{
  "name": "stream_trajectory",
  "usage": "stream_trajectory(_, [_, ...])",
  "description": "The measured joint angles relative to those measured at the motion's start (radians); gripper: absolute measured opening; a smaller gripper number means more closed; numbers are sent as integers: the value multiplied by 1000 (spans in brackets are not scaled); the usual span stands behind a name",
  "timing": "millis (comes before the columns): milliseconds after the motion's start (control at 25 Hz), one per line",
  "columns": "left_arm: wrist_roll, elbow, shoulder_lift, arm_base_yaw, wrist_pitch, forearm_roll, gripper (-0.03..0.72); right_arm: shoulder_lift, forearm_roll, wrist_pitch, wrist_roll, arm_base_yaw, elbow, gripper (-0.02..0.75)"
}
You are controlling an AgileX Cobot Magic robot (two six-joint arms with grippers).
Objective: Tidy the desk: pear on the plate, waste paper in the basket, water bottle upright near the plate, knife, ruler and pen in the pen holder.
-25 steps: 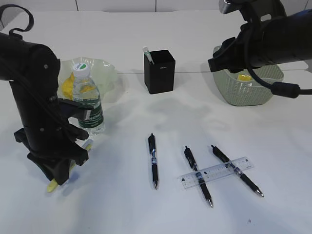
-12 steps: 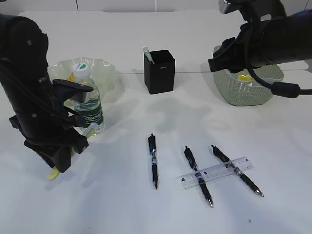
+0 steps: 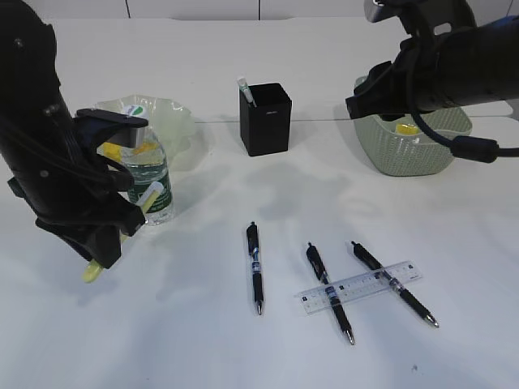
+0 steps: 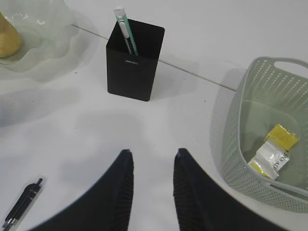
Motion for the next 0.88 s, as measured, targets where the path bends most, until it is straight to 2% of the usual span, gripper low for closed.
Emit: stream_trajectory(880, [0, 5, -138, 0, -265, -6, 125, 0, 12, -22, 0, 0, 0, 218])
